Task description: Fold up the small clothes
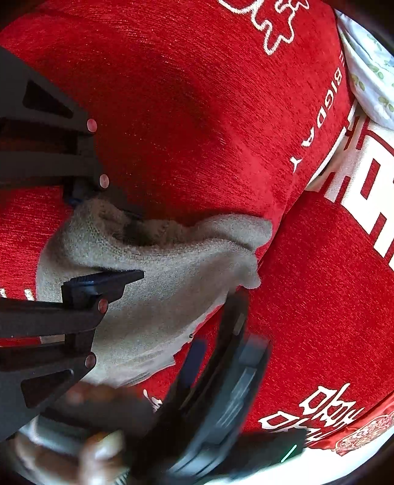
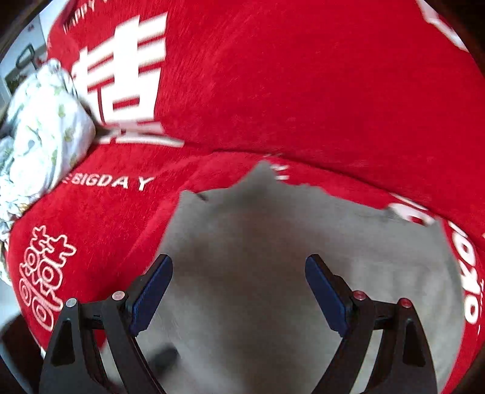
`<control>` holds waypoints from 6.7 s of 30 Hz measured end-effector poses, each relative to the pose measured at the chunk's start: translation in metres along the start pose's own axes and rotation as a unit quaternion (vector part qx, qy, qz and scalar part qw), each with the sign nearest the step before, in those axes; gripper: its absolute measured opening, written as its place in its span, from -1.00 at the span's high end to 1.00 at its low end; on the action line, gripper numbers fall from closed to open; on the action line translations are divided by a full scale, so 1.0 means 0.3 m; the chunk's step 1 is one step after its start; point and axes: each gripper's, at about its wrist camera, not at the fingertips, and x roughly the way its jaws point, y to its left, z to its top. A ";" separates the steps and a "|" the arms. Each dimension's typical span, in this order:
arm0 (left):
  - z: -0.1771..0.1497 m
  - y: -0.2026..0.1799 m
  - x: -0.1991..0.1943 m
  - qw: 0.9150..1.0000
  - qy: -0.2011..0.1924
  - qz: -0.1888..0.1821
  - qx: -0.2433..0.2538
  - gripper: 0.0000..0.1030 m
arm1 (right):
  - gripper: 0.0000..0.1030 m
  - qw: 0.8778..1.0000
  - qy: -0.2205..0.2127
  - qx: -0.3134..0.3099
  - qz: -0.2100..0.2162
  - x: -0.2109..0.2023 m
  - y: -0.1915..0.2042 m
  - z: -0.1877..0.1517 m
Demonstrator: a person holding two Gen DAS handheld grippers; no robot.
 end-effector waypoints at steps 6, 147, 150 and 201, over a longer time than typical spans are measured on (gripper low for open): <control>0.008 0.016 -0.004 1.000 0.011 -0.013 -0.004 0.40 | -0.77 0.996 0.055 -0.057 -0.049 0.226 0.130 0.039; -0.289 -1.025 0.322 0.949 0.077 0.093 0.292 0.83 | 0.63 0.987 -0.064 0.054 0.138 -0.334 -1.005 -0.041; -0.301 -1.052 0.344 0.945 0.078 0.101 0.300 0.83 | 0.63 0.986 -0.067 0.056 0.140 -0.335 -1.028 -0.046; -0.330 -1.087 0.398 0.941 0.132 0.047 0.307 -0.85 | -0.49 0.962 -0.120 0.176 0.173 -0.374 -1.272 -0.224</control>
